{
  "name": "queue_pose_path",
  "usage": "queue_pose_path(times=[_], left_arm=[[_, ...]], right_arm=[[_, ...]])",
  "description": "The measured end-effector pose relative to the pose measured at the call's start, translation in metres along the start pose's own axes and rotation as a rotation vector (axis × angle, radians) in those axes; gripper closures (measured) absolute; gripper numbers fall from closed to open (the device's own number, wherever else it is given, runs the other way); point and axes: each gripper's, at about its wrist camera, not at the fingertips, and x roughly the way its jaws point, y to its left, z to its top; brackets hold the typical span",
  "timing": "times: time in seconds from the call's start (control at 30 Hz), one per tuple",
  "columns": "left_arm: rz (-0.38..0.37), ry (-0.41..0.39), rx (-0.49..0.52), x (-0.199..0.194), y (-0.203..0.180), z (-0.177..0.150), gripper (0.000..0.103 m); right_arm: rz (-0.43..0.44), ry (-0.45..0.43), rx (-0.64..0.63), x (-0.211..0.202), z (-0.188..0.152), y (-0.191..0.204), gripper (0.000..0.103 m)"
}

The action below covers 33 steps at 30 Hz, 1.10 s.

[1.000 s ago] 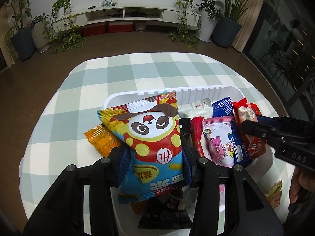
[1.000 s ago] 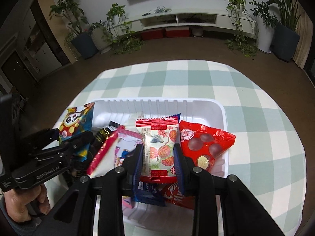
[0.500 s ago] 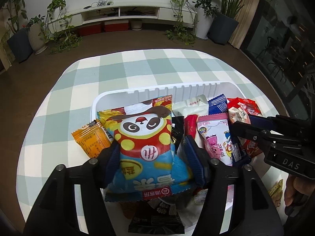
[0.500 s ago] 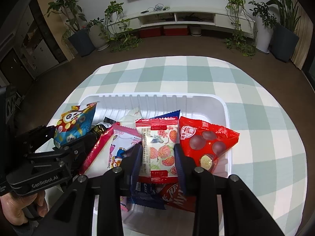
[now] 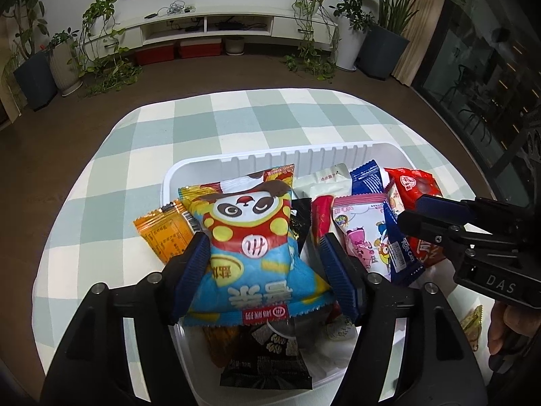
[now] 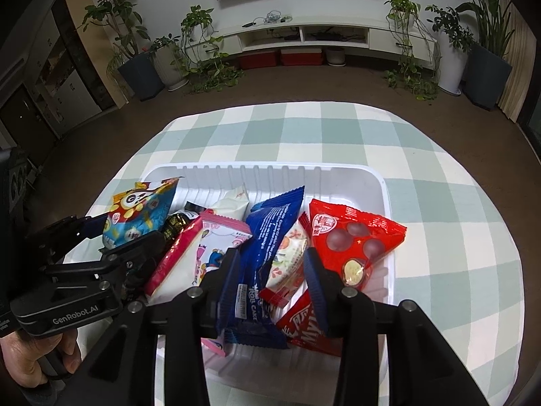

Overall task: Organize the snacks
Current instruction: 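Lower both packets into the tray, open both grippers and withdraw, then grasp the green packet with the left gripper while the right gripper approaches the clear wrapped bar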

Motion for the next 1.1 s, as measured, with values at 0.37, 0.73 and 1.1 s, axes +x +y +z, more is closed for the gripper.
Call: queue_pose_path(times=[0.37, 0.73, 1.1], left_arm=[[0.009, -0.070, -0.008, -0.048, -0.009, -0.019, 0.023], [-0.056, -0.075, 0.006, -0.102, -0.070, -0.096, 0.006], [-0.014, 0.053, 0.011, -0.081, -0.122, -0.161, 0.006]], right_arm=[[0.032, -0.092, 0.021, -0.053, -0.017, 0.001, 0.036], [0.073, -0.164, 0.126, -0.130, -0.112, -0.021, 0.020], [0.074, -0.155, 0.267, -0.151, -0.227, -0.037, 0.021]])
